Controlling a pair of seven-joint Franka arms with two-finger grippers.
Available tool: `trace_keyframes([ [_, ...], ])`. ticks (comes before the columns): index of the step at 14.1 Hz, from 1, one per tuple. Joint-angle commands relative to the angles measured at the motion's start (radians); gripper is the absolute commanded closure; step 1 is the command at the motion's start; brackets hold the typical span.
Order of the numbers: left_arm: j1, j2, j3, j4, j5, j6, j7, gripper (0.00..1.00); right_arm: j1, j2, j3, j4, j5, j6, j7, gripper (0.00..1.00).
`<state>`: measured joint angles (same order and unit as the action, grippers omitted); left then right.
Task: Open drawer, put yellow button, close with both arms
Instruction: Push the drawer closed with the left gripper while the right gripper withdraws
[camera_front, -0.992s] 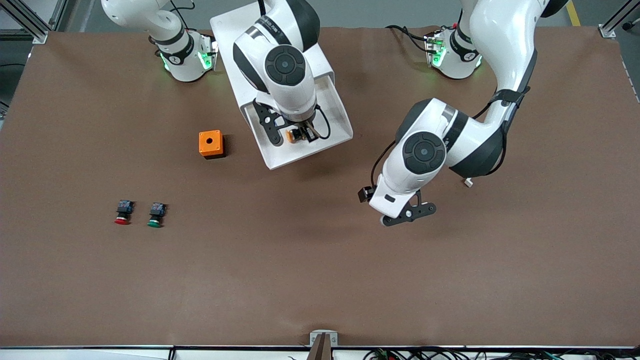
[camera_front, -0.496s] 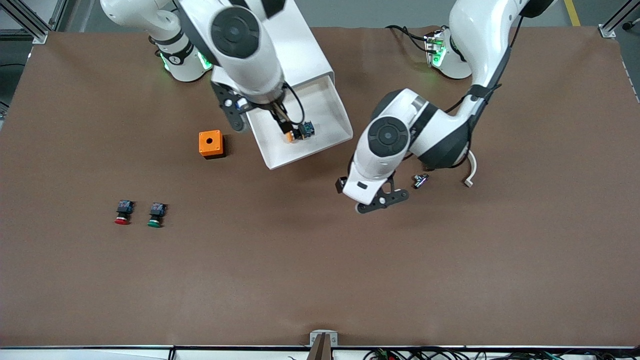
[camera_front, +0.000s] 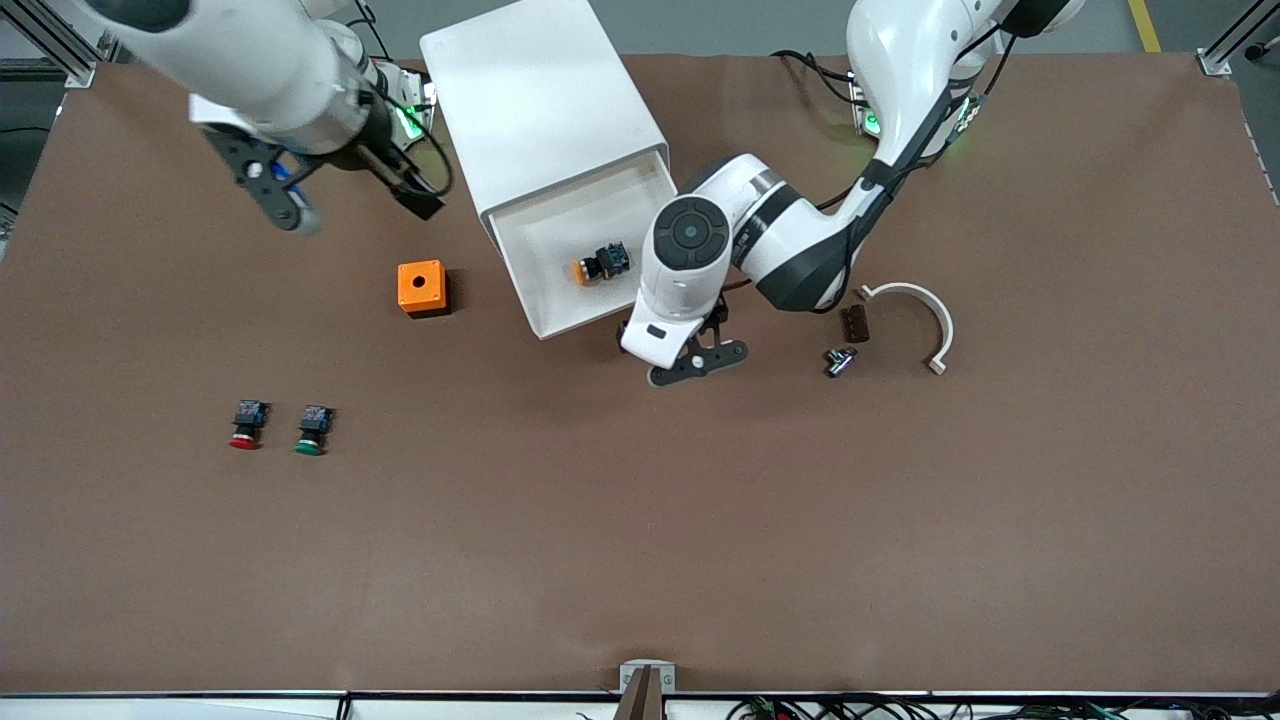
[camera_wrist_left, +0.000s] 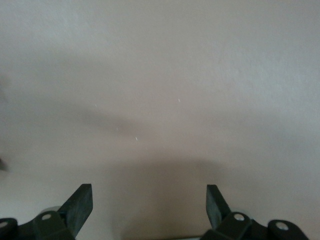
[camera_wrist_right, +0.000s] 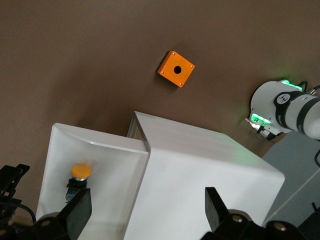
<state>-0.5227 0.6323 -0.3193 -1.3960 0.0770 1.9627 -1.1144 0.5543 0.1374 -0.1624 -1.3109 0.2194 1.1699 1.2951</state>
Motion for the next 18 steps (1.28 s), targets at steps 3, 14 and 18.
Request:
trace_keyframes([
  [3, -0.011, -0.013, -0.066, -0.020, -0.031, 0.002, -0.051, 0.00, -0.203, -0.090, 0.004, -0.034, -0.124, -0.075, -0.524, 0.00],
  [14, -0.056, -0.006, -0.168, -0.051, -0.115, 0.002, -0.163, 0.00, -0.441, -0.116, 0.004, -0.172, -0.231, 0.123, -1.105, 0.00],
  [18, -0.092, -0.006, -0.173, -0.063, -0.144, 0.004, -0.173, 0.00, -0.459, -0.130, 0.004, -0.237, -0.236, 0.218, -1.198, 0.00],
])
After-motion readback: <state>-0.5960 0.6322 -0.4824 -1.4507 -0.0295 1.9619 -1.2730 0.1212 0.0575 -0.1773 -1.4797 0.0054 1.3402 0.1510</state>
